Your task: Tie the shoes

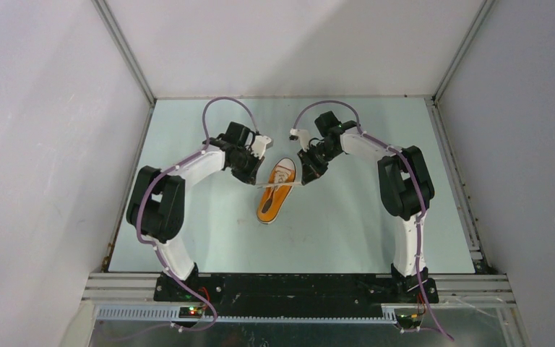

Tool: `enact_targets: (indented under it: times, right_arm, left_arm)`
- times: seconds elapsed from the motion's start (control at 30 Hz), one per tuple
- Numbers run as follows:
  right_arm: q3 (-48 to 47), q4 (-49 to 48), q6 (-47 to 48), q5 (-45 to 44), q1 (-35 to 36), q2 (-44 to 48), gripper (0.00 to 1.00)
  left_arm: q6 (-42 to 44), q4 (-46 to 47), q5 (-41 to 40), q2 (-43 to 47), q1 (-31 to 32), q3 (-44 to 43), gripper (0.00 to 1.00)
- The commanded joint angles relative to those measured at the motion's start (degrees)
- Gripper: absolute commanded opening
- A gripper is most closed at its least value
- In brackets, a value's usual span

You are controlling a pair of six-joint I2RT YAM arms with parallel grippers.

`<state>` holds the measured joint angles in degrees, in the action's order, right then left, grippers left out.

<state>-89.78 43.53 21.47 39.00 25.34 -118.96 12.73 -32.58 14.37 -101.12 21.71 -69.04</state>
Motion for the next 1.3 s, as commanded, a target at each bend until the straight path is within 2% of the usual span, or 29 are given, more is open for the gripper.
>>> enact_targets:
  times: [0.0, 0.03, 0.07, 0.1, 0.13, 0.17, 0.2, 0.23, 0.27, 0.33, 0.43, 0.47, 0.6, 0.67, 0.7, 0.73, 0.77, 0.8, 0.83, 0.87, 0.9, 0.97, 1.13, 1.27]
  right_arm:
    - [-1.40, 5.54, 1.57, -2.16, -2.39, 2.87, 0.04]
    - [-2.47, 5.88, 1.56, -0.15, -2.31, 3.14, 0.07]
    - [-3.06, 6.75, 1.51, 0.64, -2.25, 3.31, 0.14]
    - [-4.34, 7.19, 1.37, 1.91, -2.24, 3.80, 0.18]
    - [-5.60, 8.09, 1.24, 2.67, -2.38, 4.12, 0.27]
    - [-6.21, 8.65, 1.25, 2.97, -2.61, 4.86, 0.35]
    - [-7.50, 9.88, 1.15, 3.72, -3.23, 5.22, 0.40]
    - [-8.12, 10.42, 0.96, 3.98, -3.65, 6.10, 0.53]
    - [-9.05, 11.03, 0.15, 4.24, -4.78, 6.59, 0.58]
    - [-10.20, 10.74, -1.43, 3.87, -6.56, 8.51, 0.71]
    - [-12.48, 8.75, -3.96, 1.36, -9.60, 12.31, 0.97]
    - [-14.21, 7.49, -5.52, -1.03, -10.09, 12.94, 0.98]
    - [-20.87, 2.49, -11.74, -5.65, -13.81, 16.24, 0.99]
    - [-23.47, -1.19, -17.50, -8.62, -15.68, 17.25, 0.99]
    - [-23.67, -3.79, -19.36, -11.55, -16.07, 17.70, 1.00]
    - [-23.66, -4.67, -23.21, -17.70, -16.14, 18.36, 1.00]
    - [-23.13, -5.80, -25.82, -22.19, -16.23, 18.61, 1.00]
    - [-22.49, -6.25, -26.50, -23.70, -16.22, 19.16, 1.00]
    - [-20.47, -6.92, -26.98, -24.98, -16.18, 19.49, 1.00]
    - [-19.22, -7.16, -27.66, -27.35, -16.11, 20.17, 1.00]
    - [-16.46, -7.34, -28.23, -29.34, -16.00, 20.61, 1.00]
    - [-12.09, -7.66, -28.27, -30.40, -15.91, 22.34, 1.00]
    - [-4.59, -8.92, -28.14, -30.41, -15.61, 26.65, 1.00]
    - [-7.88, -8.85, -27.76, -32.16, -15.41, 25.71, 1.00]
  left_arm:
    - [3.82, -4.70, -2.41, 2.16, -2.56, 0.33, 0.04]
    - [3.28, -4.92, -0.74, 2.27, -2.64, 0.05, 0.07]
    - [1.71, -5.18, 1.91, 2.32, -2.93, -0.53, 0.16]
    - [1.08, -5.46, 3.04, 2.37, -3.14, -0.81, 0.21]
    - [0.26, -6.35, 4.48, 2.36, -3.56, -1.80, 0.31]
    - [-0.13, -6.97, 4.77, 2.35, -3.85, -2.37, 0.36]
    - [-0.84, -8.20, 4.98, 2.45, -4.48, -3.97, 0.79]
    - [-1.33, -8.77, 5.02, 2.56, -4.92, -5.88, 0.89]
    - [-2.57, -9.77, 5.09, 3.09, -5.89, -6.88, 0.97]
    - [-3.92, -10.61, 4.82, 4.43, -7.36, -9.74, 0.99]
    - [-4.79, -11.22, 1.48, 6.83, -9.44, -15.37, 1.00]
    - [-4.86, -11.29, 0.89, 8.07, -9.86, -16.72, 1.00]
    - [-7.00, -6.33, 1.07, 13.72, -12.99, -24.10, 1.00]
    - [-9.67, 3.27, -2.51, 18.31, -13.49, -22.05, 1.00]
    - [-13.24, 11.28, -7.52, 21.44, -13.53, -17.08, 1.00]
    - [-16.24, 14.28, -10.77, 22.83, -13.54, -14.15, 1.00]
    - [-24.40, 17.21, -19.82, 24.35, -13.54, -8.01, 1.00]
    - [-28.32, 16.77, -25.80, 24.24, -13.54, -5.79, 1.00]
    - [-31.92, 12.52, -25.62, 22.53, -13.72, -4.03, 1.00]
    - [-31.91, 10.07, -23.95, 21.22, -13.76, -4.06, 1.00]
    - [-31.98, 6.56, -18.22, 19.97, -13.68, -3.75, 1.00]
    - [-30.46, 9.10, -10.04, 22.55, -12.83, -0.06, 1.00]
    - [-27.95, 9.71, -13.09, 24.71, -10.84, 1.63, 1.00]
    - [-21.83, 8.08, -16.87, 24.13, -10.93, -4.83, 1.00]
